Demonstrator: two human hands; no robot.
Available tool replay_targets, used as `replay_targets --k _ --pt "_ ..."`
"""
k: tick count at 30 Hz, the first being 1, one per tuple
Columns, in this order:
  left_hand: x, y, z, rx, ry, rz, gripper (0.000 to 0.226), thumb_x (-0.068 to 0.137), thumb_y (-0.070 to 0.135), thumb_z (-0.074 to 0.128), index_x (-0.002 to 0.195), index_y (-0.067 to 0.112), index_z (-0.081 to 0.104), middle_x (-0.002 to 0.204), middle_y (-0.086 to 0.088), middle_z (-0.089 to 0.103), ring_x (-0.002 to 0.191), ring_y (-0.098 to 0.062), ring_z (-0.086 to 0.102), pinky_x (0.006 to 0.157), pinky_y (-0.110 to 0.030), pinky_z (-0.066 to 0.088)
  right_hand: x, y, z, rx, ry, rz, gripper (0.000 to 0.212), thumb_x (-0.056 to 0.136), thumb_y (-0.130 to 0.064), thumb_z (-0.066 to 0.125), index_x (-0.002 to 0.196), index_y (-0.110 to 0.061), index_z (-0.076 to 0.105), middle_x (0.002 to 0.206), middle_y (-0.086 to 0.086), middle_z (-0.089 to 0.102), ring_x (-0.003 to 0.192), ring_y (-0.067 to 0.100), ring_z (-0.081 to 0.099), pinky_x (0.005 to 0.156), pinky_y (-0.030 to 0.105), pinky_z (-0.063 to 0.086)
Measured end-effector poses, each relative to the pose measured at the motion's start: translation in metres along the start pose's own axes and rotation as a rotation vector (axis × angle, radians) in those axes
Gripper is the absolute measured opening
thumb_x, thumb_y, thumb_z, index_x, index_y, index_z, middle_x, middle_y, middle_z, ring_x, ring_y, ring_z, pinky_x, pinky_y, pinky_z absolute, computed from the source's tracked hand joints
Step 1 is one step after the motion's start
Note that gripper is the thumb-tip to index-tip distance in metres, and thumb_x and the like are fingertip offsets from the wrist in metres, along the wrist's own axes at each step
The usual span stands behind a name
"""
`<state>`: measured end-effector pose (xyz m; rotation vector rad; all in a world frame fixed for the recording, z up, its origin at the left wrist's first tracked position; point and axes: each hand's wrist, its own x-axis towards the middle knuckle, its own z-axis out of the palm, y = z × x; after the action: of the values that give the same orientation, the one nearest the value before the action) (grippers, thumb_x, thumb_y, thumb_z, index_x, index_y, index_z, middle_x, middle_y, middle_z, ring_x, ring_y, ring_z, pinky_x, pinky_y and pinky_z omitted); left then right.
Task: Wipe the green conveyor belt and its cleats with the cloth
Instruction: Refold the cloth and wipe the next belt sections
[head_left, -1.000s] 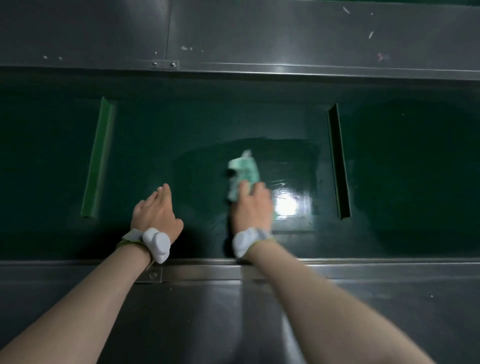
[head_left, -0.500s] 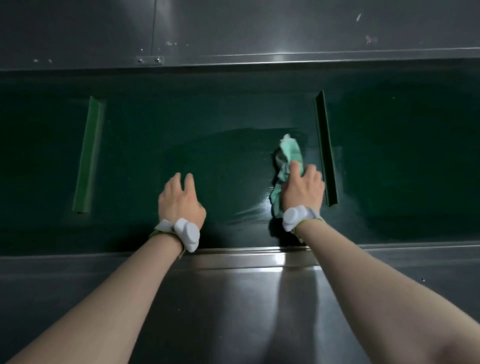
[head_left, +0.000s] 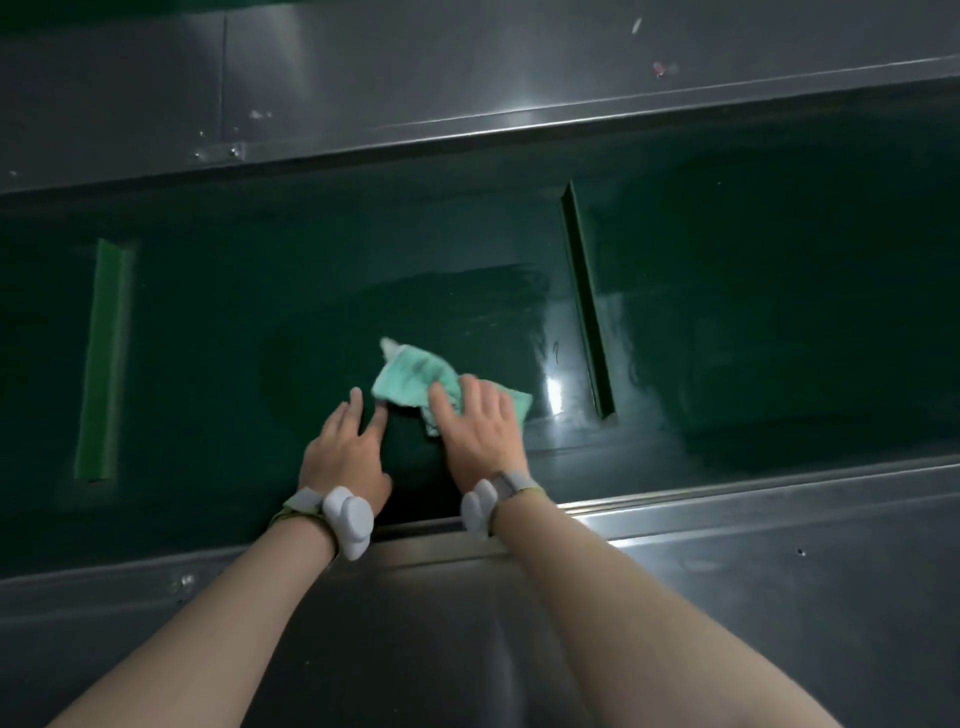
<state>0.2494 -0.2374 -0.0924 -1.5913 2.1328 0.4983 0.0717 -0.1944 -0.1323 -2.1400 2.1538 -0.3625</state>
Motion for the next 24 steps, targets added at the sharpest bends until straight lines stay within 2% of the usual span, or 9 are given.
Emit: replay_targets --k 2,7,10,13,14,16,19,22,24 --pt "0.006 -0.001 -0.006 0.039 -0.074 -0.025 0.089 0.087 0.022 0.060 0.163 0.027 0.013 0.172 -0.006 0.003 0.157 -0.027 0.014 0.112 -0.041 0.042 0.015 0.033 -0.009 -0.050 -0.007 0.082 0.053 0.082 -0.011 0.045 0.134 -0.013 0.056 0.113 0.021 0.055 0.089 0.036 0.053 0.076 0.045 0.041" --pt "0.014 -0.002 -0.006 0.096 -0.156 -0.015 0.090 0.089 0.034 0.056 0.163 0.028 0.007 0.172 -0.004 -0.003 0.157 -0.027 0.012 0.103 -0.038 0.050 0.073 0.096 -0.034 -0.223 -0.032 0.402 0.048 0.084 -0.002 0.050 0.131 -0.008 0.056 0.107 0.022 0.057 0.087 0.036 0.055 0.069 0.041 0.038" --pt "0.013 -0.003 -0.002 0.090 -0.165 0.009 0.093 0.089 0.037 0.057 0.163 0.027 0.002 0.172 -0.004 -0.009 0.157 -0.029 0.007 0.102 -0.038 0.050 0.086 0.079 -0.033 -0.207 -0.062 0.527 0.048 0.084 0.000 0.046 0.130 -0.006 0.056 0.105 0.021 0.056 0.084 0.035 0.053 0.063 0.039 0.032" --pt "0.009 -0.010 -0.004 0.072 -0.129 0.046 0.098 0.089 0.039 0.060 0.163 0.024 -0.002 0.171 -0.006 -0.011 0.157 -0.030 0.007 0.105 -0.039 0.049 0.066 0.035 -0.030 -0.164 -0.120 0.506 0.048 0.086 -0.004 0.050 0.133 -0.009 0.056 0.108 0.020 0.055 0.085 0.035 0.052 0.062 0.040 0.037" --pt "0.003 -0.007 -0.005 0.042 -0.100 0.063 0.095 0.089 0.036 0.060 0.164 0.024 0.003 0.172 -0.006 -0.006 0.157 -0.029 0.010 0.106 -0.038 0.048 0.046 0.025 -0.030 -0.130 -0.146 0.500 0.048 0.086 -0.006 0.056 0.133 -0.010 0.056 0.110 0.020 0.054 0.085 0.036 0.052 0.063 0.041 0.041" --pt "-0.001 -0.023 -0.012 -0.125 0.017 0.090 0.078 0.089 0.019 0.057 0.161 0.021 0.028 0.170 -0.005 0.018 0.152 -0.025 0.027 0.107 -0.037 0.048 0.015 -0.001 -0.028 -0.069 -0.175 0.490 0.051 0.080 -0.012 0.069 0.129 -0.013 0.056 0.112 0.020 0.053 0.086 0.037 0.052 0.064 0.043 0.047" --pt "-0.001 -0.049 -0.022 -0.360 0.171 0.071 0.057 0.087 -0.001 0.054 0.142 0.015 0.057 0.149 -0.005 0.053 0.130 -0.029 0.055 0.098 -0.043 0.052 -0.023 -0.012 -0.027 -0.056 -0.197 0.431 0.060 0.069 -0.014 0.081 0.123 -0.014 0.055 0.113 0.021 0.051 0.083 0.037 0.051 0.060 0.044 0.051" --pt "0.009 -0.088 -0.029 -0.339 0.292 0.055 0.052 0.084 -0.001 0.061 0.135 0.010 0.062 0.134 -0.012 0.056 0.113 -0.036 0.058 0.086 -0.049 0.055 -0.005 0.012 -0.027 -0.112 -0.140 0.460 0.063 0.070 -0.007 0.081 0.128 -0.008 0.056 0.114 0.026 0.052 0.087 0.040 0.053 0.065 0.044 0.052" --pt "0.018 -0.117 -0.034 -0.313 0.312 -0.011 0.052 0.086 0.003 0.062 0.137 0.009 0.059 0.137 -0.014 0.054 0.116 -0.038 0.055 0.086 -0.051 0.054 0.032 0.032 -0.025 -0.139 -0.089 0.582 0.057 0.077 -0.008 0.075 0.130 -0.005 0.053 0.116 0.028 0.050 0.095 0.044 0.052 0.071 0.046 0.050"
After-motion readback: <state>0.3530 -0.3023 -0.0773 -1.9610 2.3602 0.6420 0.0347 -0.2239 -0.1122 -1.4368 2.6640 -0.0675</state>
